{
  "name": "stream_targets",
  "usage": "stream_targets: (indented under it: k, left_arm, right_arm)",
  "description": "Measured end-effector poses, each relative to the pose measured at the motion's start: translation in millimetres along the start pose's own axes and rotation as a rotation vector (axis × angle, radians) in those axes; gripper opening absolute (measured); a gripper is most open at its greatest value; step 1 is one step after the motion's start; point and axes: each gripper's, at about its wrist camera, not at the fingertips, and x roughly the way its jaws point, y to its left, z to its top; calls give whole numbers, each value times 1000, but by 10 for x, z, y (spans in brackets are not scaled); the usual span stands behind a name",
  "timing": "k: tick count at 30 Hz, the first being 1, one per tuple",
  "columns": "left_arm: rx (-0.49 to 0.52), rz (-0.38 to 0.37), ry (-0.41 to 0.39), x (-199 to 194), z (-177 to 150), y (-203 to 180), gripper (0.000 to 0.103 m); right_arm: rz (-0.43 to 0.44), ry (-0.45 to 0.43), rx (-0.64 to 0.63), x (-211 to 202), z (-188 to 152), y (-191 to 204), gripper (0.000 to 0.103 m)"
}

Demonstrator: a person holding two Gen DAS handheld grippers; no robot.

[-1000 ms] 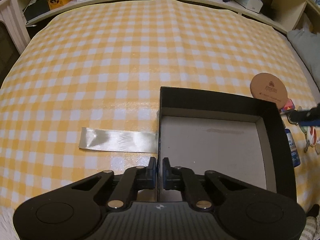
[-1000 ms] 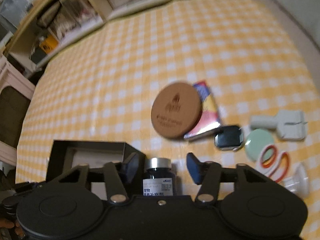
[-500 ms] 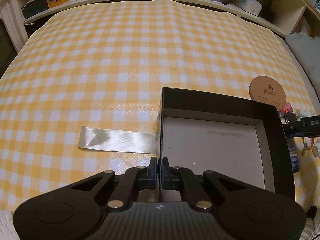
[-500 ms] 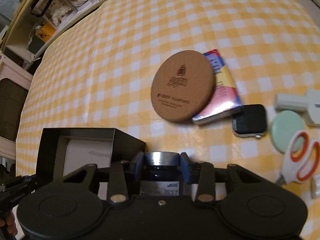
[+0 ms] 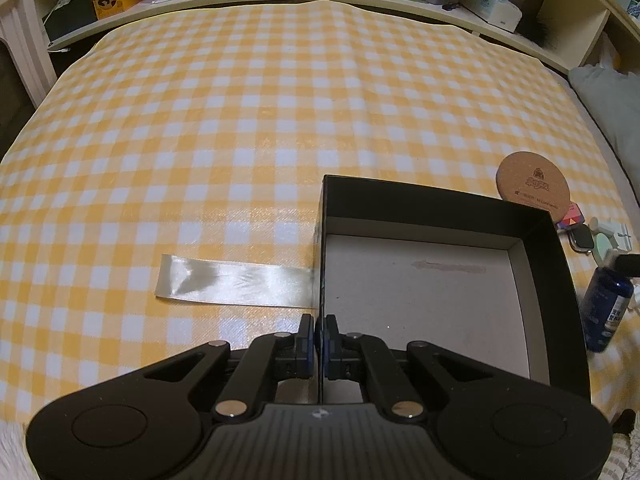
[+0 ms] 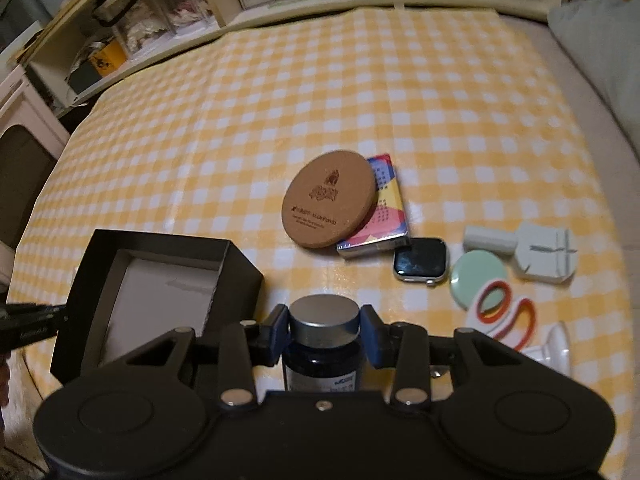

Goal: Organize rigid objects
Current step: 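Close the right tool on the dark blue bottle and lift it, then carry the bottle into the black box, lower it and open the right tool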

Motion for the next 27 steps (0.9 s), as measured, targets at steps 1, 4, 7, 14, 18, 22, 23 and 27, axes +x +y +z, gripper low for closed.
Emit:
stream_targets:
  k: [1,4,7,14,18,22,23,27]
  left_arm:
    - [2,1,0,-1,-2,-2,4]
    - [3,0,-1,2,-2,6,4]
    - [2,-1,-2,4,-6,3,4]
    - [5,1,-2,-16,-20,-18,4]
    - [-2,-3,0,-11,-18,-18,4]
    - [-13,-12,1,-37,-29,-33,5]
    - [-14,-13,1,-46,-33,-27,5]
    - [-13,-12,-1,-53,-40,-18,5]
  right_arm:
    - [-4,-9,-7,-36,-16,-2,40]
    - [-16,-20,-25,-135,-68,7,40]
    - [-45,-27,-45,-175,-133,37,39]
    - [-93,-164,-75,-384,-164,208,39]
    - [-80,-247,-88,-533,-123,419,39]
    - [2,-292,-96,-636,-23,677,39]
    - [18,-299,-105,-644,2,762,39]
    - [61,-305,-132,-555,36,1056,39]
